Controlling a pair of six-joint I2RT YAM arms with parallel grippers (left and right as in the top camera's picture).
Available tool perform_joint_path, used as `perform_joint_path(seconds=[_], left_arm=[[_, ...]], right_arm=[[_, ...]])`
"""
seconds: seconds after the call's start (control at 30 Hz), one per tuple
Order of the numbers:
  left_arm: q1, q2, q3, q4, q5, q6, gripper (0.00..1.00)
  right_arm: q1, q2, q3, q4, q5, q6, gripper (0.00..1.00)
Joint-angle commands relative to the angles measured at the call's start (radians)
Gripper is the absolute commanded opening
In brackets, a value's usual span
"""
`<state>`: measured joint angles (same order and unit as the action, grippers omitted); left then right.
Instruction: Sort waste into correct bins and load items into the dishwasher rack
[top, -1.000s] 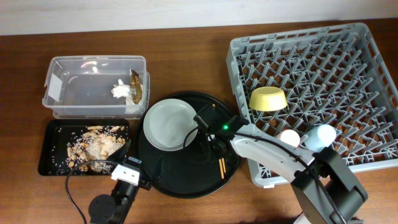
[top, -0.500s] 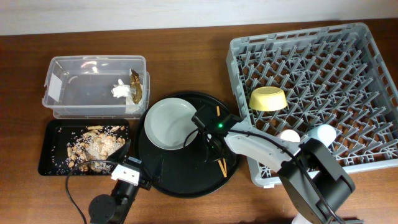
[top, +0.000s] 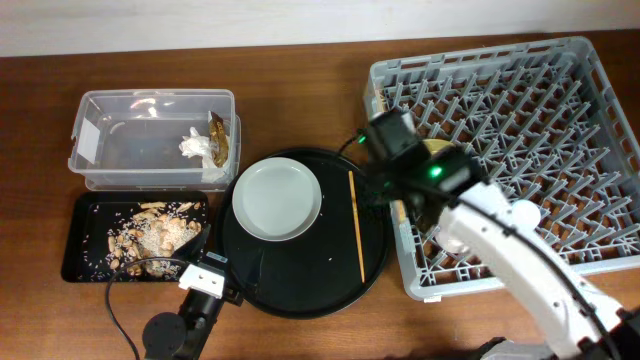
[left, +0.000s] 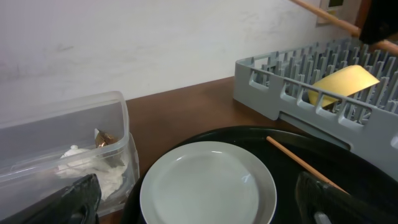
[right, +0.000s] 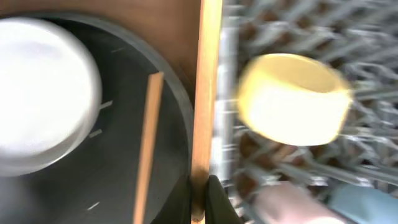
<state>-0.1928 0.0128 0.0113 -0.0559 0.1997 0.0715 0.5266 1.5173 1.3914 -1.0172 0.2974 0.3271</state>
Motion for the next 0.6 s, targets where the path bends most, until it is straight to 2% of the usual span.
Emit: perform_joint_path(seconds=[0.0,0.13,0.17,0.2,0.23,0.27,0.33,0.5,0.57], left_arm=[[0.007,-0.007,-0.002,-0.005,0.014,0.009,0.99],[0.007,-0.007,-0.002,-0.005,0.014,0.009,1.0],[0.007,-0.007,-0.002,-0.005,0.014,0.009,0.99],[0.007,-0.007,-0.002,-0.005,0.014,0.009,0.99],[0.007,-0.007,-0.002,-0.005,0.014,0.009,0.99],[0.007,-0.007,-0.002,-0.005,0.014,0.009,0.99],[0.007,-0.007,-0.002,-0.005,0.014,0.009,0.99],[0.007,-0.007,-0.002,-0.005,0.014,0.009,0.99],[0.007,-0.007,-0.002,-0.005,0.014,0.009,0.99]], right_arm=[[-0.079,0.09,0.001,0.016,0.063,-0.048,0.04],[-0.148,0.193,0.001,0.019,0.029,-0.062,0.05],[-0.153,0.2,0.001,0.019,0.013,-0.063,0.14],[-0.155,0.203,0.001,0.017,-0.028,-0.088,0.3],[-0.154,0.201,0.002,0.014,-0.063,-0.108,0.5],[-0.146,0.191,0.002,0.01,-0.097,-0.114,0.56],[-0.119,0.165,0.002,-0.01,-0.134,-0.113,0.58],[0.0,0.141,0.0,-0.05,-0.236,-0.107,0.54],[0.051,0.15,-0.013,-0.049,-0.245,-0.058,0.54]])
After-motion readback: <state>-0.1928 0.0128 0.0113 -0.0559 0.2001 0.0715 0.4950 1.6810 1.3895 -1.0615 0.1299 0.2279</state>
